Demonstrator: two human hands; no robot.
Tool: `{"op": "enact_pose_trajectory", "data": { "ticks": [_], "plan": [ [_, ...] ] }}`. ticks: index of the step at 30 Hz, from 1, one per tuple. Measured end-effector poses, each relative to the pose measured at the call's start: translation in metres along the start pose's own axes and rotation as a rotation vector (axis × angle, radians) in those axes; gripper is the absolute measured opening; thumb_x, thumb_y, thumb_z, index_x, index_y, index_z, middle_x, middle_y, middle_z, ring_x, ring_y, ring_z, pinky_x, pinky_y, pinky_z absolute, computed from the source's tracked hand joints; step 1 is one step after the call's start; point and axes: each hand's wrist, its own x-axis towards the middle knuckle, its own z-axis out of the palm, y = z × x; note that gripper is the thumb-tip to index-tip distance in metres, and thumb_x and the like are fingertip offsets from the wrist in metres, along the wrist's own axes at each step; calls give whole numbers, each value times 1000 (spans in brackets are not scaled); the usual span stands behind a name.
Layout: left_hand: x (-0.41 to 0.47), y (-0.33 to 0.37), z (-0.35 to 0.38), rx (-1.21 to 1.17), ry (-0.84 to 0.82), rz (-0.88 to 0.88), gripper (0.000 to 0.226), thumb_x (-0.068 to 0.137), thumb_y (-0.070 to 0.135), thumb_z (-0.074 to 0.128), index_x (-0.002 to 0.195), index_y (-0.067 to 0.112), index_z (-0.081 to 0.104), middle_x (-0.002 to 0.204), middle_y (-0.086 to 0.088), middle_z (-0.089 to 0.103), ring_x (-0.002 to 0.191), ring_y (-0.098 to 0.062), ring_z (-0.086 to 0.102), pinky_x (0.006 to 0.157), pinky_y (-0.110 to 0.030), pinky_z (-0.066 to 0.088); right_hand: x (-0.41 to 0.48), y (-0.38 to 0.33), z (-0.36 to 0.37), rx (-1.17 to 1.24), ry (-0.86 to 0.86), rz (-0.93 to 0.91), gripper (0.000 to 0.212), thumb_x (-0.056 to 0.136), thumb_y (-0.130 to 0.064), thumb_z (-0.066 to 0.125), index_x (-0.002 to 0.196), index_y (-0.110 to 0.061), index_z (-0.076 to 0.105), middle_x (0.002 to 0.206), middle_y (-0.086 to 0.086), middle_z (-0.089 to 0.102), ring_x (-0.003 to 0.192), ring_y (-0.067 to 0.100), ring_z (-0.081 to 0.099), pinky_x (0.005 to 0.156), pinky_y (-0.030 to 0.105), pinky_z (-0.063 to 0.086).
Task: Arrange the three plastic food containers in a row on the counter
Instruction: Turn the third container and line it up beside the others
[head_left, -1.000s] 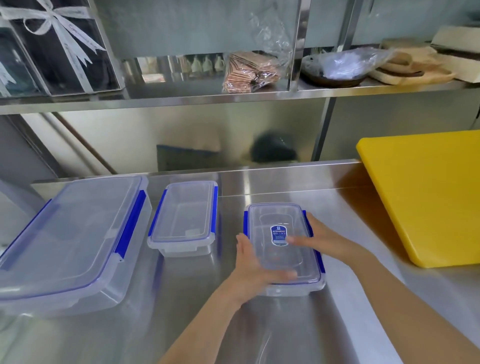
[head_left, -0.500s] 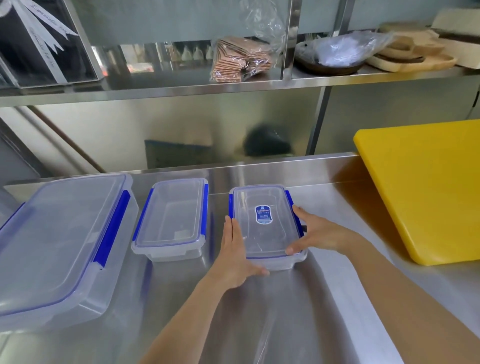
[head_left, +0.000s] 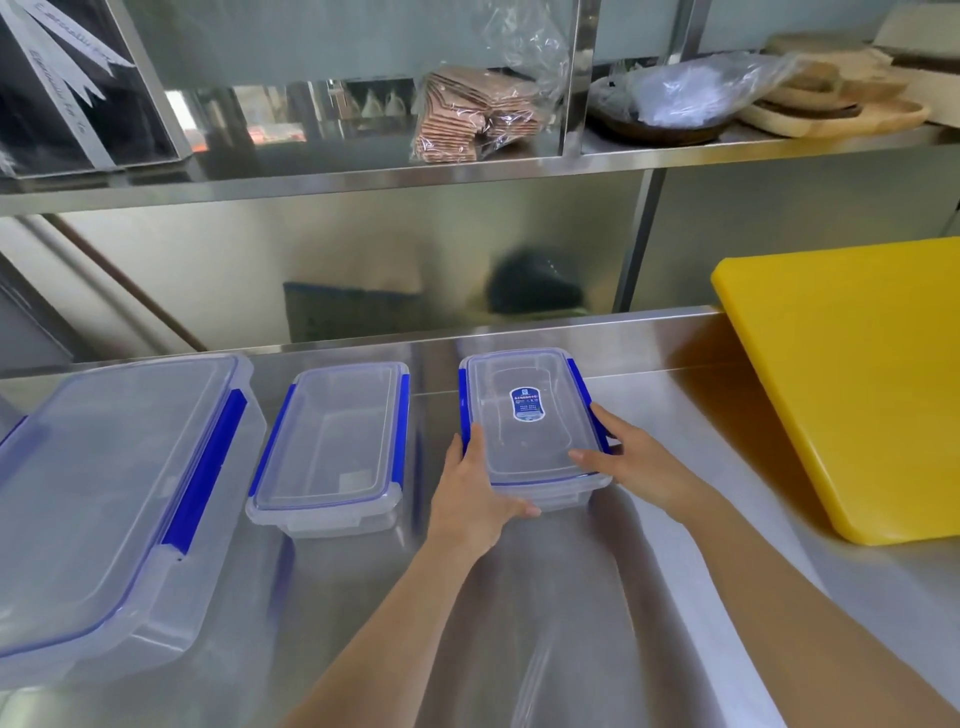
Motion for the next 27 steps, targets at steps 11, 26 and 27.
{"op": "enact_pose_trajectory", "data": {
  "ticks": [11,26,27],
  "plan": [
    [10,61,80,25,38,42,114,63,38,82,149,23,9,151,-4,26,128,-26,45,97,-41,47,-9,24,-54,1,354,-60,36,90,-24,56,125,-30,46,106,-8,57,91,5,58,76,18,44],
    [1,3,-54,144,400,29,70,87,51,51,144,16,31,153,-9,34,143,-27,24,118,-39,14,3,-51,30,-426,597,-135,48,89,-33,56,130,-12,41,131,11,51,116,27,50,94,36,42],
    [0,-12,-74,156,481,-32,64,89,44,52,141,11,36,148,-14,41,138,-31,31,116,-41,17,3,-59,49,-344,488,-190,52,88,-33,58,132,-12,40,133,10,48,120,27,46,96,34,39]
  ]
}}
